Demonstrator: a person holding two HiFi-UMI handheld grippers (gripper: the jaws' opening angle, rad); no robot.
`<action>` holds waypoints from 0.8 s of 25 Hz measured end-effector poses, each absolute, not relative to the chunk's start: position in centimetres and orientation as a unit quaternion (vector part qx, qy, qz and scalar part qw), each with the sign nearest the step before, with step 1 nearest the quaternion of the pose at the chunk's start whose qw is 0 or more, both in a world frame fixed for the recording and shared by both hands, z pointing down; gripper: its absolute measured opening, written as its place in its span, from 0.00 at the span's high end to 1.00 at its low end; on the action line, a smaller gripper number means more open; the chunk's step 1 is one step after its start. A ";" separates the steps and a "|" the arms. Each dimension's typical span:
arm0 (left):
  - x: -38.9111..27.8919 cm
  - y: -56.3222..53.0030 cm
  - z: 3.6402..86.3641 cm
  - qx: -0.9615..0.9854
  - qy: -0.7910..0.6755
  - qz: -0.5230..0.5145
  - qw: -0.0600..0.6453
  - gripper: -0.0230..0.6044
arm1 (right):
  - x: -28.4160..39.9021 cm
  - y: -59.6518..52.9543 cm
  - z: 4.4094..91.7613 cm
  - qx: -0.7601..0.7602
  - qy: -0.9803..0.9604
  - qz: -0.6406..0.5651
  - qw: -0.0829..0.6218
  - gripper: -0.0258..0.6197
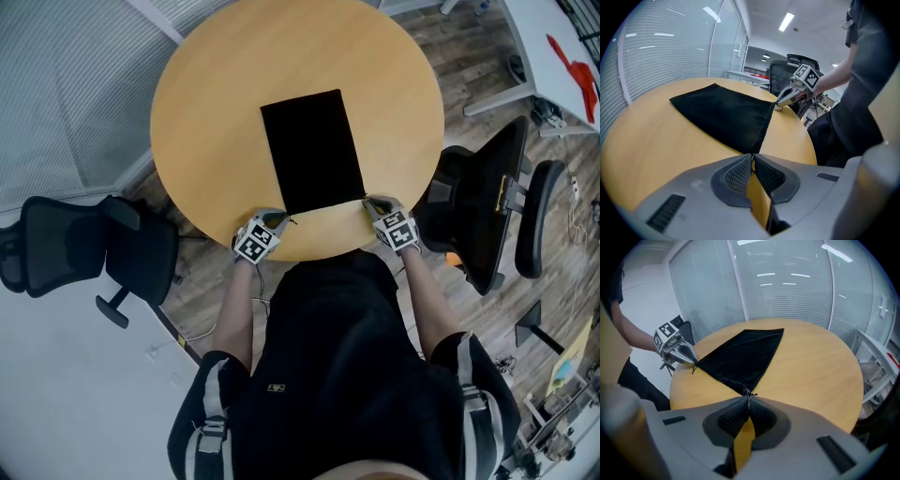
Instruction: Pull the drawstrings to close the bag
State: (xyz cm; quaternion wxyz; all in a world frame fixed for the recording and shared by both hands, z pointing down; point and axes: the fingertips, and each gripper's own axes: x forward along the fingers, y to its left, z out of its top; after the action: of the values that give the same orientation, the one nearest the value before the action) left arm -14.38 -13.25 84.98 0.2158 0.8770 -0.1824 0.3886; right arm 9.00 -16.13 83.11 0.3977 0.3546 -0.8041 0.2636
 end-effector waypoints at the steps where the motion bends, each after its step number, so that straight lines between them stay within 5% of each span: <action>1: -14.4 -13.2 84.8 0.877 -0.181 0.389 0.218 0.91 | 9.1 -16.1 83.1 0.355 -0.803 0.265 0.398 0.86; 20: -16.2 -14.0 83.3 0.860 -0.266 0.373 0.225 0.94 | 9.5 -17.3 81.1 0.378 -0.811 0.216 0.392 0.87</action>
State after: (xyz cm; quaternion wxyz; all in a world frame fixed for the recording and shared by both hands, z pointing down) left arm -16.22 -13.95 83.30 0.2251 0.8599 -0.2663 0.3729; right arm 9.53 -17.35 81.07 0.3918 0.3777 -0.8107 0.2159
